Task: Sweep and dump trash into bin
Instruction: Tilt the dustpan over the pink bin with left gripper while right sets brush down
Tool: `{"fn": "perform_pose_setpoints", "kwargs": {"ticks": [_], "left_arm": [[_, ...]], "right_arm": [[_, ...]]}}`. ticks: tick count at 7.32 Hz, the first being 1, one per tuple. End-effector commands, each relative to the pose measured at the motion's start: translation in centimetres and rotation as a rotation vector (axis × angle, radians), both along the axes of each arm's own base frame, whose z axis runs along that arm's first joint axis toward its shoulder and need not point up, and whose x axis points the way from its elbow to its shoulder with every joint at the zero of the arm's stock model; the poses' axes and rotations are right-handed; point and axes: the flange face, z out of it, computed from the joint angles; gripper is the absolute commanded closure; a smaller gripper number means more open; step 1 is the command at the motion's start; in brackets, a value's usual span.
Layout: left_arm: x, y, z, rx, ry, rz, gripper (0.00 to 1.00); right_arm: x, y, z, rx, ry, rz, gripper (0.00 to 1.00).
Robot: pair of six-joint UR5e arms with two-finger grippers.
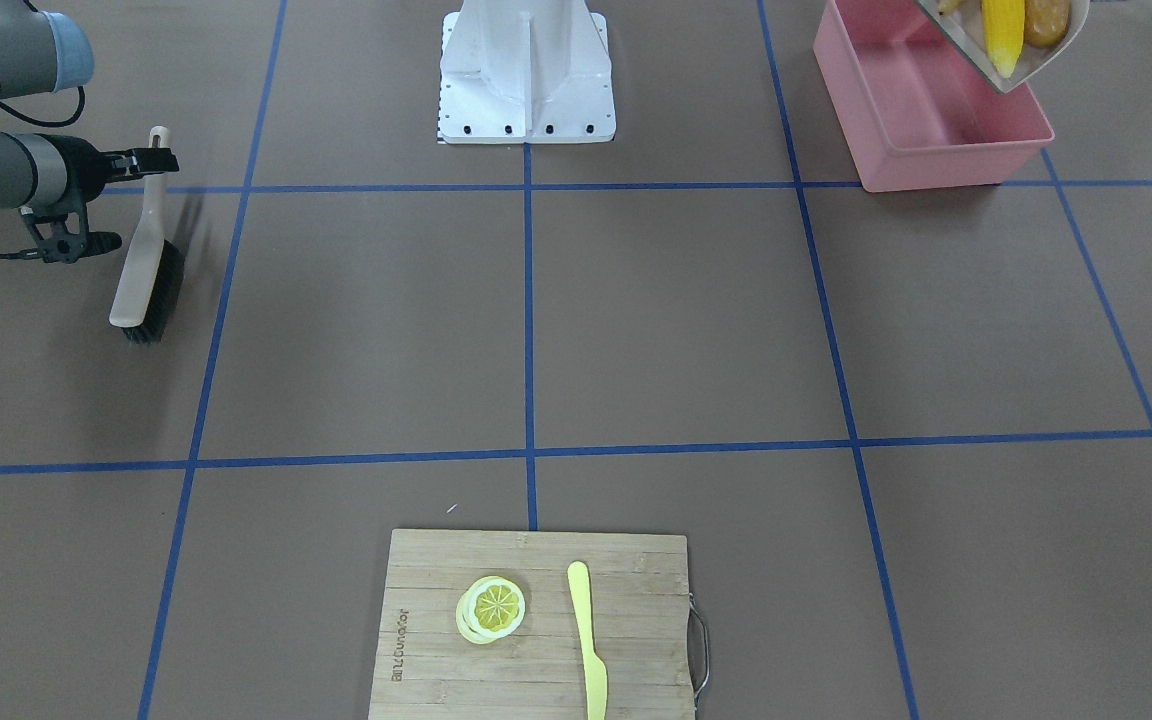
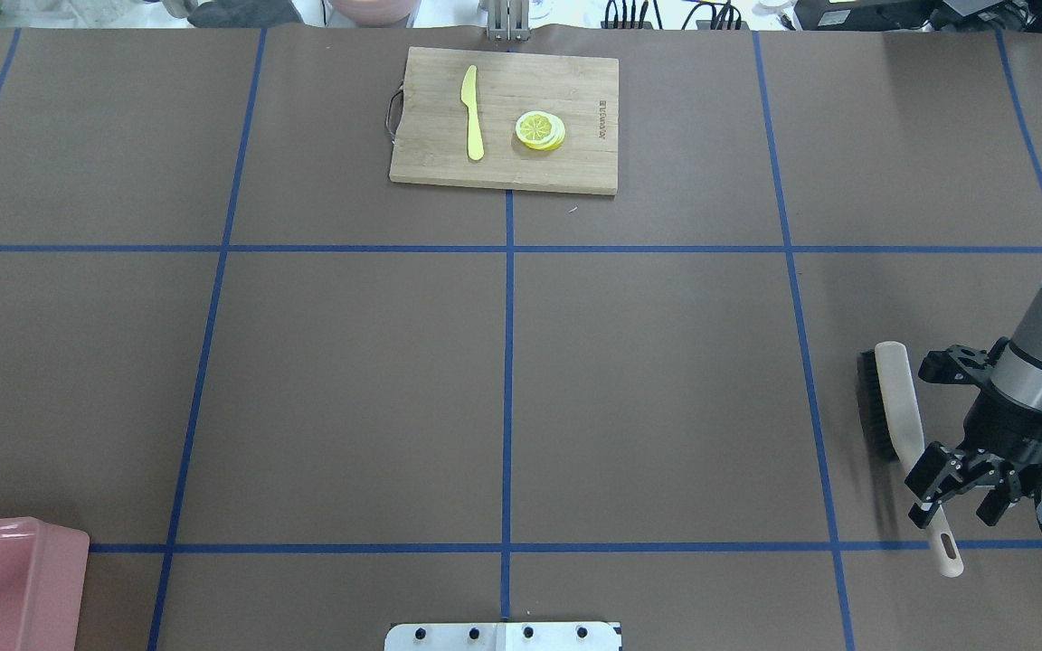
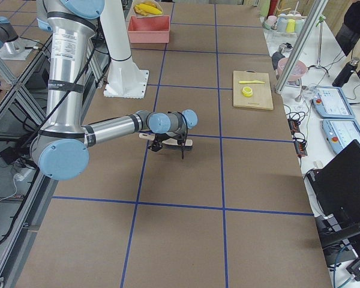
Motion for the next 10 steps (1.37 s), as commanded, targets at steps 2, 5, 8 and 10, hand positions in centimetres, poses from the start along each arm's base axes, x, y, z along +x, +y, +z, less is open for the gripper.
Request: {"fn": "perform_pose_setpoints", "kwargs": {"ticks": [2,5,8,10], "left_arm": [[0.3,-1.1,-2.1,0.002,-0.057,0.06,0.83],[0.8,-3.4,-3.7,0.017,-0.144,0.114,0.83],[0.9,-5.3,-4.0,0.039,-0.243,0.175,0.83],[1.0,-6.1,-4.2,0.048,-0.285,0.215,0.83]], "right_arm": [[2.2,-1.5,-0.4,-0.004,-0.005,0.062,0.0],[10.0,-7.6,-1.8,0.06,-0.018,0.282,0.0],[16.4,-13.0,-3.6,0.307,0.174,0.427,0.0],[18.8,-15.6,-4.6,0.444,0.304,0.48,0.0]]}}
